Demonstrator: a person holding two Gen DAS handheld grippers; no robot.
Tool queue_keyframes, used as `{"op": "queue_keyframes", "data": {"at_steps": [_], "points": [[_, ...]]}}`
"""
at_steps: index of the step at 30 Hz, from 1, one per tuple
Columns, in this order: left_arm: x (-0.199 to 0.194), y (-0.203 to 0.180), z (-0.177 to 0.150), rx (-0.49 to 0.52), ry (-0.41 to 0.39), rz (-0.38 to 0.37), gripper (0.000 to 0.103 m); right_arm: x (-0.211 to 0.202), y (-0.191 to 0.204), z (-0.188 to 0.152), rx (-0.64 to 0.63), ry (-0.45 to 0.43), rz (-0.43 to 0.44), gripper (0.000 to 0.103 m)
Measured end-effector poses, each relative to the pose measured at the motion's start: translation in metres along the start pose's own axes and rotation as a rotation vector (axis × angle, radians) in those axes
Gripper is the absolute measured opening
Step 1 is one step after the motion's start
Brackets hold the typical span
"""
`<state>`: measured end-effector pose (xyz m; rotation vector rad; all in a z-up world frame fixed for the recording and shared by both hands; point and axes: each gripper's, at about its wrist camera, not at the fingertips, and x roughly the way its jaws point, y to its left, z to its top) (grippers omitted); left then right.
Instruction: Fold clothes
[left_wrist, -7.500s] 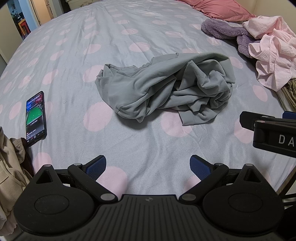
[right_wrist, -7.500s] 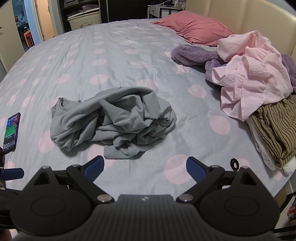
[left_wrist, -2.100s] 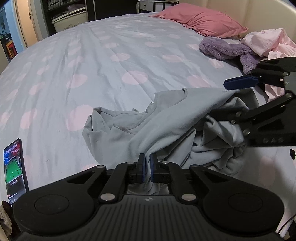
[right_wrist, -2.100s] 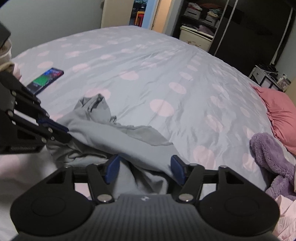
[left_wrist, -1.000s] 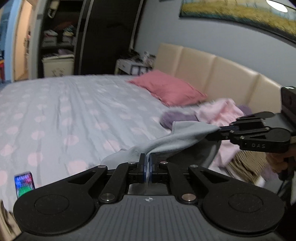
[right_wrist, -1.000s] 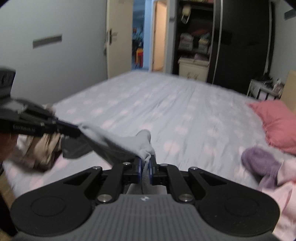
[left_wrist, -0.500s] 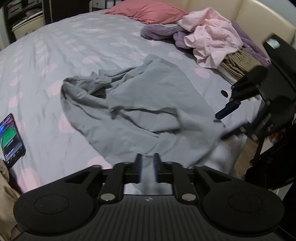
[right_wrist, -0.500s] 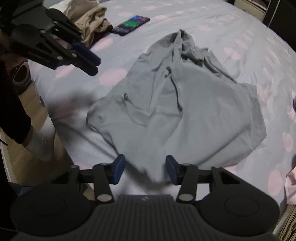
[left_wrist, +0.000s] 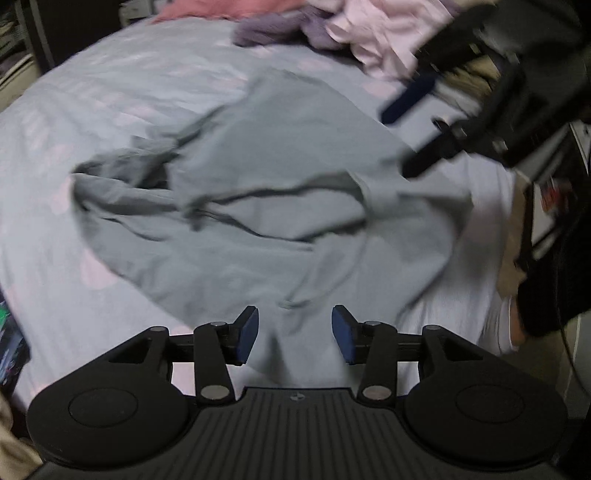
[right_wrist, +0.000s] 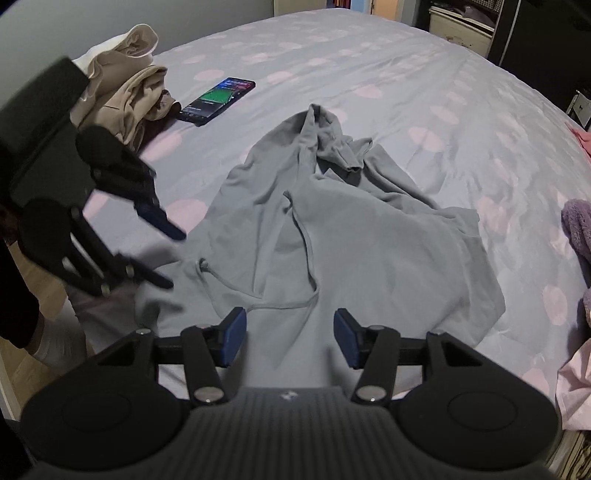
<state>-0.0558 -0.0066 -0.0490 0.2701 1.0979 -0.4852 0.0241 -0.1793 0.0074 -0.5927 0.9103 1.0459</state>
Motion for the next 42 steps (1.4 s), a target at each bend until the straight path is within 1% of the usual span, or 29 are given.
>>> {"op": "queue_keyframes", "data": {"at_steps": [3,4,7,8,9,10,11,12,13,15,16,17,19,21,23,27,29,32,37,39,42], "points": [[0.014,0.001,-0.002,-0.009,0.043,0.000,0.042,-0.001,-0.001,0.000,-0.002,-0.006,0.006,0.056],[0.016,0.003,-0.003,-0.017,0.044,-0.001,0.042,-0.002,-0.001,-0.001,-0.003,-0.008,0.007,0.056],[0.016,0.011,-0.003,-0.063,0.033,-0.039,0.041,-0.004,-0.001,-0.001,-0.003,-0.014,0.008,0.056],[0.016,0.014,-0.001,-0.084,0.033,-0.061,0.039,-0.005,-0.001,-0.002,-0.003,-0.015,0.009,0.056],[0.018,0.016,-0.001,-0.100,0.041,-0.079,0.033,-0.005,-0.001,-0.002,-0.002,-0.016,0.009,0.056],[0.019,0.018,-0.001,-0.114,0.050,-0.097,0.031,-0.005,-0.001,-0.002,-0.002,-0.016,0.010,0.056],[0.021,0.019,0.000,-0.115,0.061,-0.095,0.031,-0.005,-0.001,-0.002,-0.003,-0.015,0.010,0.056],[0.022,0.019,0.001,-0.113,0.072,-0.090,0.028,-0.006,0.000,-0.002,-0.004,-0.015,0.010,0.056],[0.022,0.019,0.001,-0.113,0.073,-0.088,0.017,-0.006,0.000,-0.002,-0.006,-0.017,0.010,0.056],[0.022,0.019,0.003,-0.112,0.073,-0.085,0.000,-0.007,0.000,-0.001,-0.011,-0.020,0.008,0.056],[0.019,0.019,0.004,-0.117,0.056,-0.095,0.000,-0.008,0.000,0.000,-0.014,-0.022,0.006,0.056],[0.012,0.019,0.007,-0.122,0.027,-0.114,0.000,-0.009,0.001,0.000,-0.016,-0.025,0.003,0.056],[-0.006,0.021,0.013,-0.139,-0.043,-0.127,0.000,-0.011,0.000,0.002,-0.018,-0.034,-0.006,0.057],[-0.023,0.023,0.021,-0.160,-0.098,-0.145,0.000,-0.012,-0.002,0.004,-0.009,-0.045,-0.019,0.057],[-0.041,0.021,0.024,-0.156,-0.131,-0.176,0.000,-0.013,-0.004,0.006,0.001,-0.056,-0.032,0.058],[-0.056,0.004,0.020,-0.125,-0.137,-0.230,0.000,-0.012,-0.005,0.011,0.006,-0.067,-0.063,0.058],[-0.057,-0.004,0.015,-0.111,-0.128,-0.242,0.000,-0.009,-0.004,0.016,-0.013,-0.068,-0.070,0.058],[-0.054,-0.005,0.007,-0.117,-0.110,-0.241,0.000,0.001,-0.005,0.032,-0.049,-0.082,-0.073,0.058],[-0.067,0.008,-0.007,-0.152,-0.115,-0.232,0.000,0.021,-0.006,0.059,-0.124,-0.104,-0.075,0.059],[-0.073,0.015,-0.012,-0.177,-0.127,-0.231,0.000,0.031,-0.006,0.069,-0.175,-0.100,-0.064,0.059],[-0.076,0.027,-0.021,-0.217,-0.136,-0.230,0.000,0.051,-0.009,0.083,-0.245,-0.081,-0.039,0.062]]}}
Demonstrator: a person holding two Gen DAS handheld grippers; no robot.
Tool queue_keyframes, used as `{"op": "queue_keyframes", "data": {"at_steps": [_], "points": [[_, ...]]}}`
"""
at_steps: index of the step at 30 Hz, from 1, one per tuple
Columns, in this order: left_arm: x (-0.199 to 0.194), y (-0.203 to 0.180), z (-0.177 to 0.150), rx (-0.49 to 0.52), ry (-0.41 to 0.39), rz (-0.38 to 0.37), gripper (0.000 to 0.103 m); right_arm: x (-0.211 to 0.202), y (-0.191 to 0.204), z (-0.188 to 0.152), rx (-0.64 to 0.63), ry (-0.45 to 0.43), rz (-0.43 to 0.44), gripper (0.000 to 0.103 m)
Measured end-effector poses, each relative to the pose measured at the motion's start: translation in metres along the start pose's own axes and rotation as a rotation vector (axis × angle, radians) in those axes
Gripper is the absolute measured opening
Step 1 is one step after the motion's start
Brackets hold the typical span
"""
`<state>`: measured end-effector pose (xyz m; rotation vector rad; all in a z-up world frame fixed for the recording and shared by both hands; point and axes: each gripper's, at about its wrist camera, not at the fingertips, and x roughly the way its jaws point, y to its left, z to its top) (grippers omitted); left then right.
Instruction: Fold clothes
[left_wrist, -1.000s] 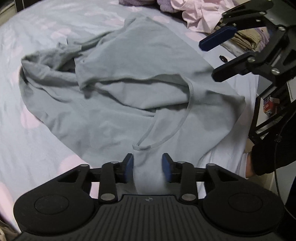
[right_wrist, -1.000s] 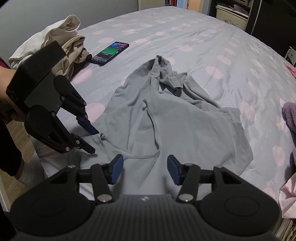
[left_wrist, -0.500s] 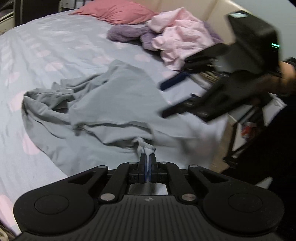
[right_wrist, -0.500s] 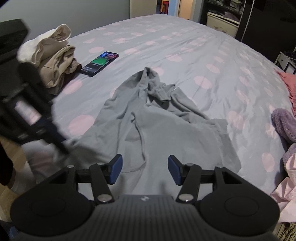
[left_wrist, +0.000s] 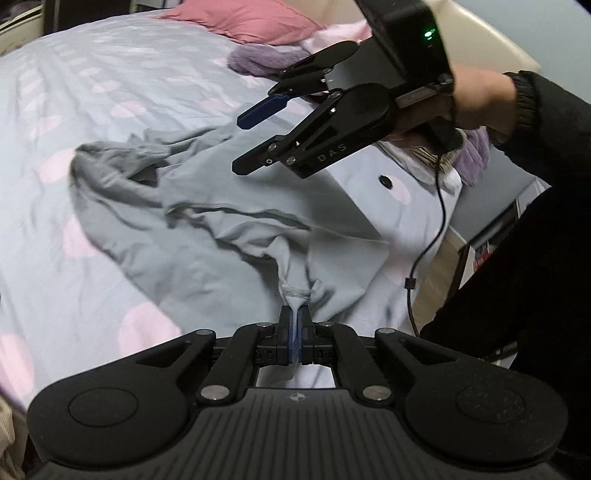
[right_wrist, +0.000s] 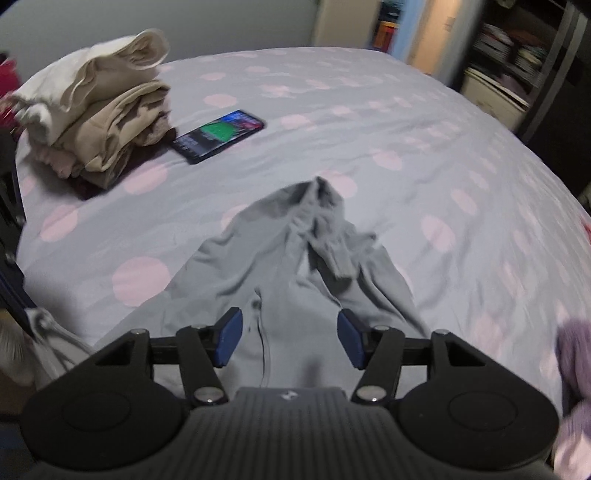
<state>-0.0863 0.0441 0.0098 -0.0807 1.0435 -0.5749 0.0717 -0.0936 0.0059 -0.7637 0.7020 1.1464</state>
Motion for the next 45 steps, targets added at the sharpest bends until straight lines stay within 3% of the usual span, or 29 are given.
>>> {"op": "queue_keyframes", "data": {"at_steps": [8,10,11,12,13,15,19,24,33,39,42,45], "points": [[-0.008,0.016,-0.012,-0.037,-0.006,-0.001,0.000,0.062,0.006,0.022,-0.157,0.112,0.019,0.062],[-0.010,0.017,-0.013,-0.040,-0.008,-0.002,0.000,0.074,0.011,0.025,-0.182,0.151,0.014,0.057],[-0.011,0.018,-0.014,-0.041,-0.009,-0.002,0.000,0.080,0.013,0.025,-0.191,0.175,0.014,0.052],[-0.012,0.019,-0.015,-0.043,-0.010,-0.003,0.000,0.086,0.015,0.026,-0.199,0.199,0.013,0.021],[-0.013,0.020,-0.015,-0.044,-0.011,-0.003,0.000,0.090,0.017,0.026,-0.211,0.222,0.014,0.004],[-0.014,0.022,-0.016,-0.048,-0.013,0.005,0.000,0.088,0.018,0.028,-0.217,0.223,0.015,0.004],[-0.020,0.026,-0.013,-0.059,-0.030,0.038,0.000,0.058,0.009,0.035,-0.129,0.150,-0.027,0.004],[-0.042,0.034,0.002,-0.070,-0.090,0.117,0.000,-0.006,-0.019,0.038,0.043,-0.002,-0.117,0.004],[-0.120,0.047,0.048,-0.158,-0.348,0.261,0.000,-0.155,-0.051,0.020,0.296,-0.347,-0.275,0.004],[-0.187,0.009,0.072,-0.093,-0.626,0.286,0.000,-0.259,-0.047,0.008,0.390,-0.629,-0.299,0.004],[-0.200,-0.005,0.078,-0.045,-0.648,0.273,0.000,-0.280,-0.043,-0.001,0.409,-0.664,-0.238,0.004],[-0.174,0.000,0.079,-0.036,-0.541,0.282,0.000,-0.255,-0.042,-0.014,0.427,-0.545,-0.149,0.004]]}}
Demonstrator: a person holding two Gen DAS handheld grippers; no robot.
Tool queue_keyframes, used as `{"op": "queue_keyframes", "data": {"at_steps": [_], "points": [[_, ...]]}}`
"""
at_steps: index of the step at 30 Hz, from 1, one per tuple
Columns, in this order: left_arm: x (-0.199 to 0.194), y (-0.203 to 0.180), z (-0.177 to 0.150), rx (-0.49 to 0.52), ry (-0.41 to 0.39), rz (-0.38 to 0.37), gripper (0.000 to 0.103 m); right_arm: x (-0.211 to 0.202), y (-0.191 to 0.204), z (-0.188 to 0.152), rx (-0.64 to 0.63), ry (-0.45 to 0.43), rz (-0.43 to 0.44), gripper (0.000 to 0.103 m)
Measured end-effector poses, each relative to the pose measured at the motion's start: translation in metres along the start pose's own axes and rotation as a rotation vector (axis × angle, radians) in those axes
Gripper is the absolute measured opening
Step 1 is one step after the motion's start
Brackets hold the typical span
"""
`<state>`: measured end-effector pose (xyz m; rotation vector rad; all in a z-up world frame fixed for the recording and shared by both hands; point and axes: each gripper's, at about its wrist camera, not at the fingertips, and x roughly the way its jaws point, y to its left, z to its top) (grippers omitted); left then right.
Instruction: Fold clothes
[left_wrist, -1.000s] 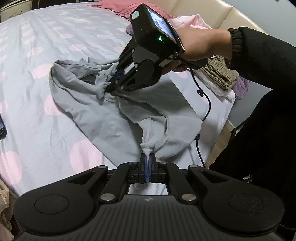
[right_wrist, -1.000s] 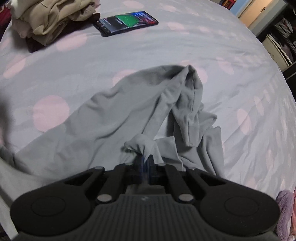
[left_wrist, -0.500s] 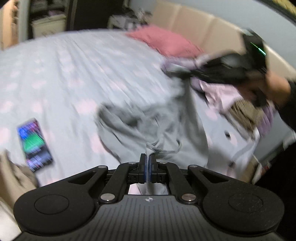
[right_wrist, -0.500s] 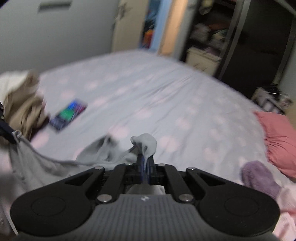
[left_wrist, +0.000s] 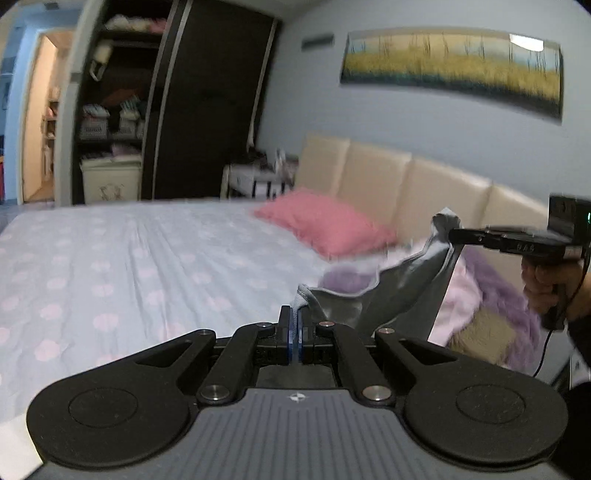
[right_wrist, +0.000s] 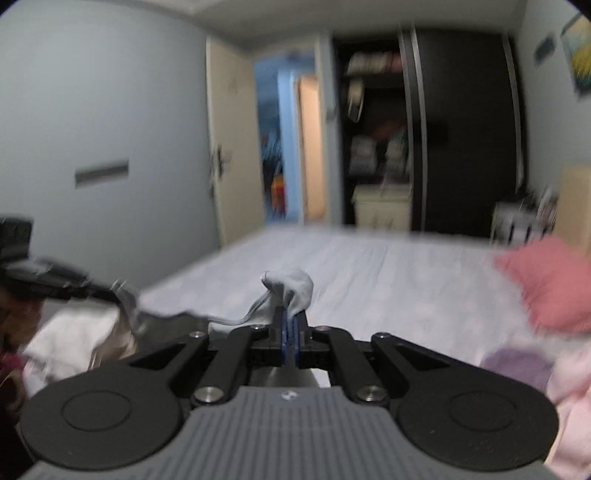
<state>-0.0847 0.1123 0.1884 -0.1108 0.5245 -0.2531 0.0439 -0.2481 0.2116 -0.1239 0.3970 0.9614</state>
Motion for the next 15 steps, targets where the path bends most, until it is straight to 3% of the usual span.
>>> {"op": "queue_keyframes", "data": {"at_steps": [5,9,12,13,15], "points": [[0.065,0.009,-0.064,0.027,0.271,0.055,0.000,0.057,-0.003,-0.079,0.017,0.353,0.043,0.004],[0.102,0.011,-0.118,0.033,0.463,0.041,0.000,0.102,0.016,-0.156,-0.044,0.633,0.115,0.005],[0.108,0.012,-0.142,0.053,0.525,0.028,0.000,0.097,0.027,-0.168,-0.226,0.661,0.145,0.017],[0.107,0.011,-0.143,0.062,0.531,0.026,0.000,0.095,0.030,-0.172,-0.288,0.667,0.155,0.034],[0.106,0.009,-0.146,0.078,0.541,0.023,0.000,0.090,0.038,-0.179,-0.412,0.679,0.174,0.047]]}}
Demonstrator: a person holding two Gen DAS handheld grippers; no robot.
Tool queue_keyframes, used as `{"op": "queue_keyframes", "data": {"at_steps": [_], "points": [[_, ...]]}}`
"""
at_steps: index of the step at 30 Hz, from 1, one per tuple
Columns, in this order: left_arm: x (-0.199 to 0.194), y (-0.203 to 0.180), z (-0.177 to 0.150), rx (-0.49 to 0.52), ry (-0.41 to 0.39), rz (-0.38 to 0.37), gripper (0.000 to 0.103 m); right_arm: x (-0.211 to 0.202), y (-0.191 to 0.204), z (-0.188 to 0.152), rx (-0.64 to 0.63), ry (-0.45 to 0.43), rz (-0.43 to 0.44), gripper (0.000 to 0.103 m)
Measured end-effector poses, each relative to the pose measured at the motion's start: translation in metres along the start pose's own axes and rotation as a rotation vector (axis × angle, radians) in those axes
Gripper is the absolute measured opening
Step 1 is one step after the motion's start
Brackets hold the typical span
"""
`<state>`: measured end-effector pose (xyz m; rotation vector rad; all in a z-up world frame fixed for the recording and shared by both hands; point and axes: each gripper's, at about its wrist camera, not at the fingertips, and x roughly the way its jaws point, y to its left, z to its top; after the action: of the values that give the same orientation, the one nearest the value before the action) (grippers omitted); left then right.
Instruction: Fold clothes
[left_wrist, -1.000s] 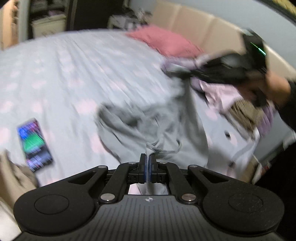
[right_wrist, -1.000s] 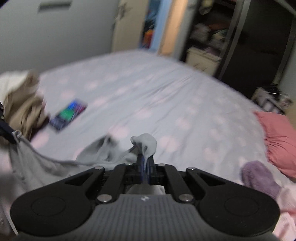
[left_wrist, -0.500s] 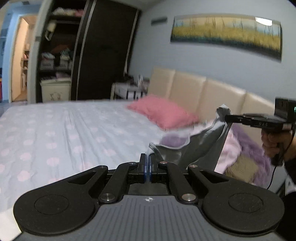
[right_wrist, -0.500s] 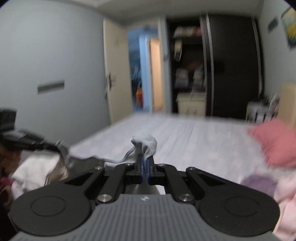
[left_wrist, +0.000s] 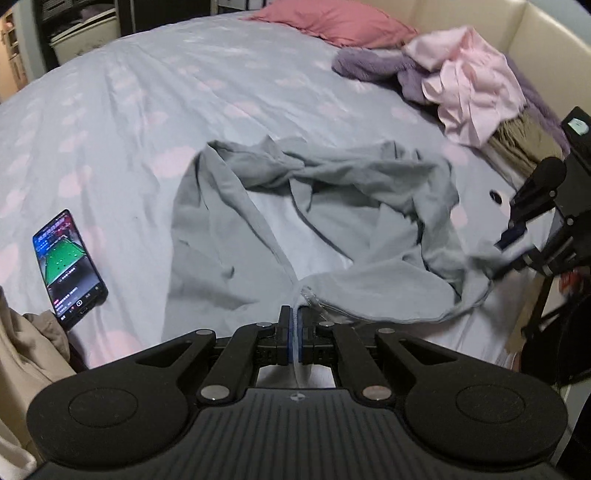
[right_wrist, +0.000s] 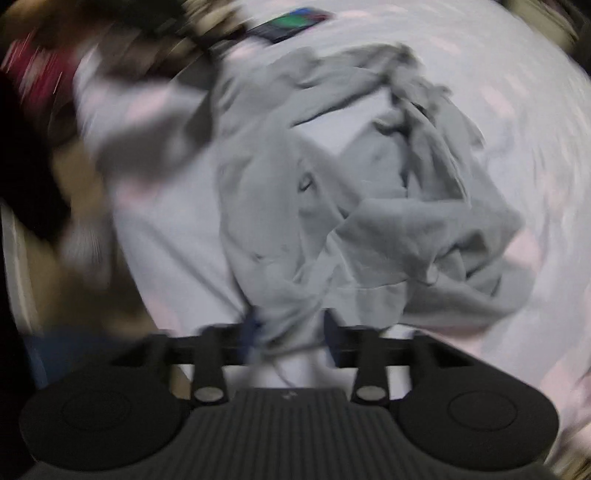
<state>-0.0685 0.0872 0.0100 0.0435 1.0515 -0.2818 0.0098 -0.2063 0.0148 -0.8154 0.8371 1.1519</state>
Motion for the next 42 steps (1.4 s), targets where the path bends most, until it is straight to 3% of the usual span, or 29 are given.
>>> {"op": "queue_keyframes", "data": {"at_steps": [3,7,13,20,24,32,33,34,36,39,42], "points": [[0.001,-0.001,-0.001,0.023,0.005,0.013,0.000,0.002,0.015,-0.007,-0.180,0.035,-0.028,0.053],[0.002,0.001,-0.004,0.015,0.007,0.006,0.000,0.006,0.034,-0.015,-0.396,0.069,-0.053,0.070],[0.003,-0.002,-0.004,0.018,0.012,0.004,0.000,0.016,0.057,-0.020,-0.597,0.054,-0.028,0.067],[0.003,0.000,-0.006,0.005,0.012,0.006,0.001,0.027,0.085,-0.026,-0.831,0.036,0.002,0.057],[0.003,-0.002,-0.006,0.010,0.011,0.004,0.001,0.039,0.097,-0.023,-0.906,0.076,0.037,0.049],[0.000,-0.001,-0.014,0.000,0.014,-0.007,0.001,0.063,0.121,-0.016,-1.052,0.160,0.109,0.046],[0.000,-0.001,-0.016,0.000,0.016,-0.008,0.001,0.066,0.124,-0.015,-1.070,0.170,0.118,0.035],[0.000,-0.002,-0.016,0.002,0.018,-0.009,0.001,0.069,0.128,-0.015,-1.088,0.181,0.127,0.014],[0.001,-0.002,-0.018,0.007,0.023,-0.011,0.001,0.075,0.134,-0.013,-1.124,0.202,0.146,0.003],[0.001,-0.002,-0.018,0.020,0.028,-0.008,0.001,0.064,0.122,-0.001,-1.013,0.213,0.163,0.002],[0.000,-0.002,-0.018,0.027,0.026,-0.006,0.001,0.039,0.097,0.014,-0.851,0.149,0.097,0.002]]}}
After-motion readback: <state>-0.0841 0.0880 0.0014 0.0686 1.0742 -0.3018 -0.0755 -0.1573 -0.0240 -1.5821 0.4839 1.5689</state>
